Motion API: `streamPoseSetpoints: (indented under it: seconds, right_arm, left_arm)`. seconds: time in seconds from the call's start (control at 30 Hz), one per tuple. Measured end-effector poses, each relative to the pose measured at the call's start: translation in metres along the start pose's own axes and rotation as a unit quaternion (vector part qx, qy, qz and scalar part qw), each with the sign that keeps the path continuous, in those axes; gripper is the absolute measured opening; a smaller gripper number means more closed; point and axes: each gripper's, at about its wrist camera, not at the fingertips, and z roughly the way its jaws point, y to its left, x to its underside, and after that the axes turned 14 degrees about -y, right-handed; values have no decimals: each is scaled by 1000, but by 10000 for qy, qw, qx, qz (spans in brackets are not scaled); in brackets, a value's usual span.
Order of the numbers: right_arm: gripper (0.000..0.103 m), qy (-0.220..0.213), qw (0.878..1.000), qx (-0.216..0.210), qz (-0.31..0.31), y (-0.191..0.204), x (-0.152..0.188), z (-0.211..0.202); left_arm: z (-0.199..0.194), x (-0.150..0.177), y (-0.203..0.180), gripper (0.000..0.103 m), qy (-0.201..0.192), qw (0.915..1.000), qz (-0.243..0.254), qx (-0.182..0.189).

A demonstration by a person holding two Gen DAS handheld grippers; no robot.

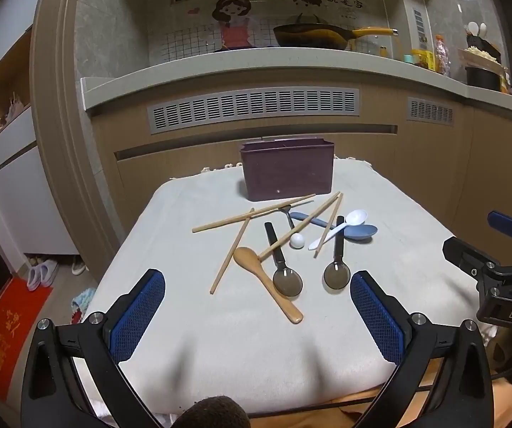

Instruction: Organize utensils

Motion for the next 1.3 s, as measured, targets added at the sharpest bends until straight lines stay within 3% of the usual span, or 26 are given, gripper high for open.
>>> streamPoseSetpoints:
  seconds: [1.3]
  right_arm:
    - [103,-32,9999,-103,-89,8,-3,-4]
  left_arm:
    - [-11,-5,1,103,-31,10000,53,-6]
